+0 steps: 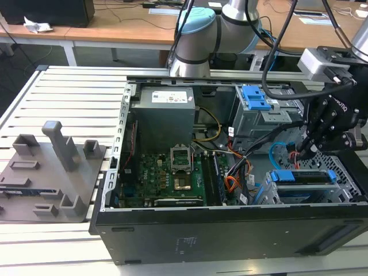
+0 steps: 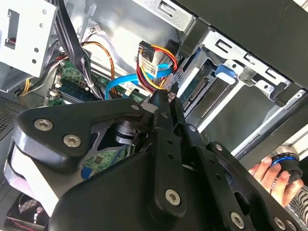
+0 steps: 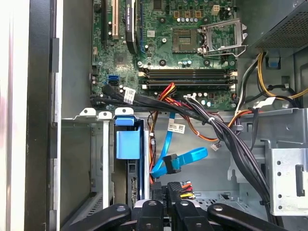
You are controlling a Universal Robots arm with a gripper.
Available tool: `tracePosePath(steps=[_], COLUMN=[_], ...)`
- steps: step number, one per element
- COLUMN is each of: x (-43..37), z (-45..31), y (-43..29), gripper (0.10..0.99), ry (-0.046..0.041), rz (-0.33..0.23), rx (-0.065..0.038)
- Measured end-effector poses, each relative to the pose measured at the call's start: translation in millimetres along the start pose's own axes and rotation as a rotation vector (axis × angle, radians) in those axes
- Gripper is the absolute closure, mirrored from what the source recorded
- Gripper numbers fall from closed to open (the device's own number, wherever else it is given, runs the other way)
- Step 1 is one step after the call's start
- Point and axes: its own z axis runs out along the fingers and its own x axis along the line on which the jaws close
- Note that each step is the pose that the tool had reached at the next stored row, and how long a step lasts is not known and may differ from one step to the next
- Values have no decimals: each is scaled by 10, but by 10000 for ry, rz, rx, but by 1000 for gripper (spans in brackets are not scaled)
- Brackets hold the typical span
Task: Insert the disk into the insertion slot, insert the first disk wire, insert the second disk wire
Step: 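Insert the first disk wire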
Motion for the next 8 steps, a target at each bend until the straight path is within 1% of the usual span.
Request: tracePosePath(steps=[7, 8], x=[47, 66], z=[3, 3], y=[-1, -2], gripper=[925, 925], ry=[0, 0], rz=[0, 0], rx=[0, 0])
